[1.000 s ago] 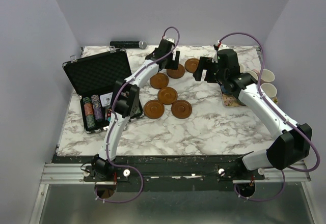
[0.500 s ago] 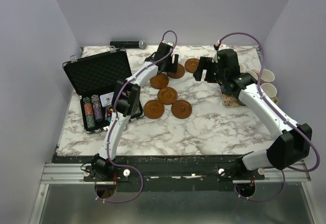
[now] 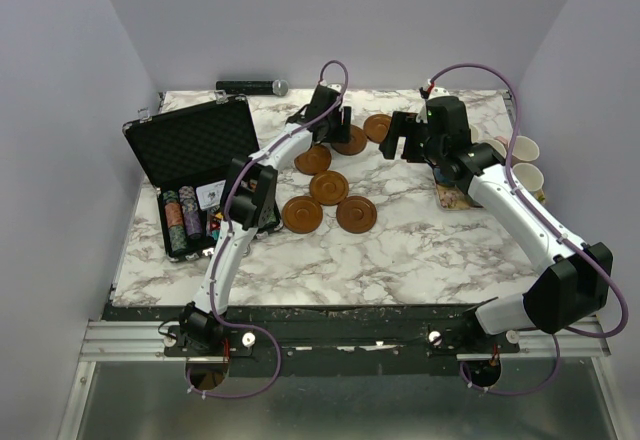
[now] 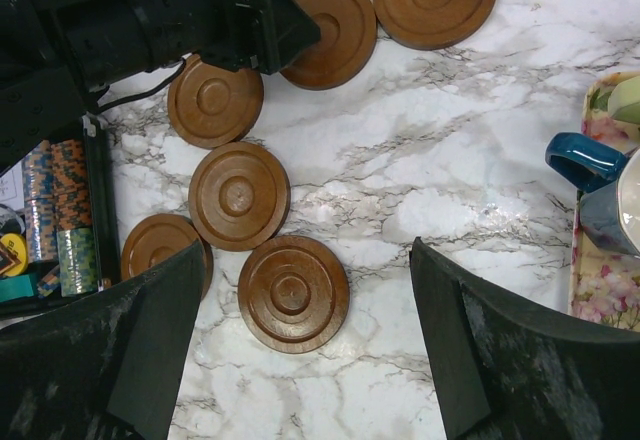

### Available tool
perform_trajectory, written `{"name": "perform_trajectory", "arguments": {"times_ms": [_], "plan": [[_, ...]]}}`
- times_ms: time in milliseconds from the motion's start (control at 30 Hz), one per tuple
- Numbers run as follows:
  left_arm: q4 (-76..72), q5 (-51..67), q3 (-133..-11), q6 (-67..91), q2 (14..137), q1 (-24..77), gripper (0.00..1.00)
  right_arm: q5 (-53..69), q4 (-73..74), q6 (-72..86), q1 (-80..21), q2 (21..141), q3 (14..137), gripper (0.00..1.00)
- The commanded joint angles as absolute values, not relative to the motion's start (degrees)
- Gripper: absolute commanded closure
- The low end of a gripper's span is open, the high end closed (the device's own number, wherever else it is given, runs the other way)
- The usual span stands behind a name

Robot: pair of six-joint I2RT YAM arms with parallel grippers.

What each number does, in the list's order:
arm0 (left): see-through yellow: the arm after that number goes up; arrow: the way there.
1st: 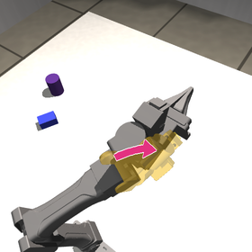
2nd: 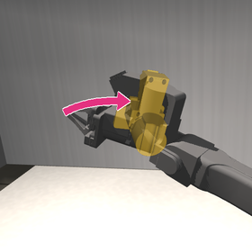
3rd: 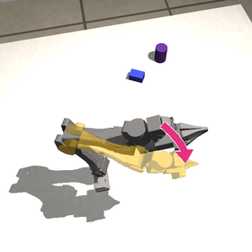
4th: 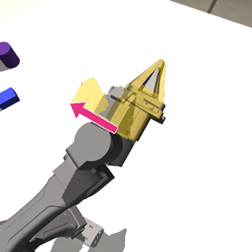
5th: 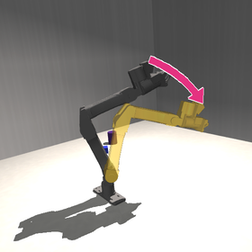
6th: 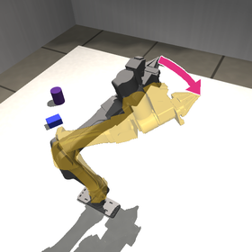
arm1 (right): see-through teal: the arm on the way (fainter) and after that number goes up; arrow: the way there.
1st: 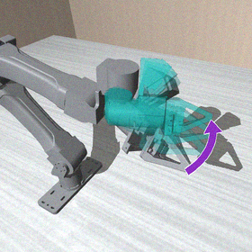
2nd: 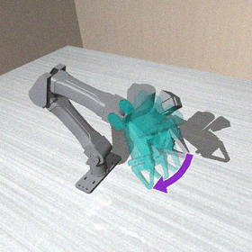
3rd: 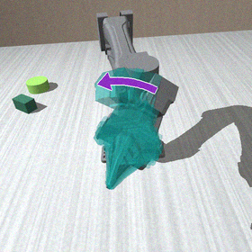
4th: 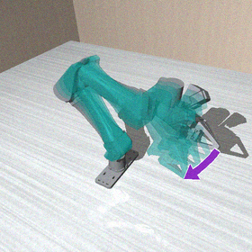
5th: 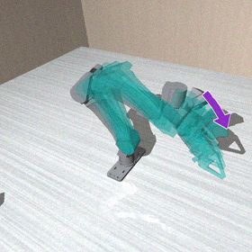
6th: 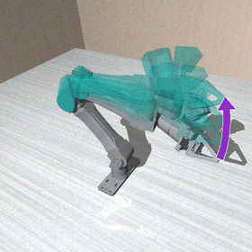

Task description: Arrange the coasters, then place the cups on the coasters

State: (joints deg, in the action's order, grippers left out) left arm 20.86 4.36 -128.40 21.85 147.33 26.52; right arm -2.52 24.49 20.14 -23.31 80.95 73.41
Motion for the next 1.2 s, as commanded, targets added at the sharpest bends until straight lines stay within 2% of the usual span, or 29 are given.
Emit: {"name": "perform_trajectory", "arguments": {"times_ms": [0,667,833,1000,1167], "plan": [[22.85,7.73,-125.68,23.82,147.31,27.86,0.28,-4.04,24.61,20.39,-23.38,80.07,72.95,0.10],[22.41,10.02,-125.77,24.96,147.83,29.53,0.28,-4.39,24.61,20.30,-23.38,79.81,72.69,0.09],[22.41,9.14,-127.26,24.70,146.78,29.53,0.20,-4.48,24.43,20.39,-23.38,79.80,72.60,0.10],[20.84,7.12,-127.71,23.56,143.27,29.44,0.06,-4.66,24.26,20.39,-23.29,79.80,72.68,0.09],[19.95,3.96,-126.66,21.63,137.48,29.01,0.01,-5.18,23.56,20.04,-23.29,79.54,72.60,0.09]]}}
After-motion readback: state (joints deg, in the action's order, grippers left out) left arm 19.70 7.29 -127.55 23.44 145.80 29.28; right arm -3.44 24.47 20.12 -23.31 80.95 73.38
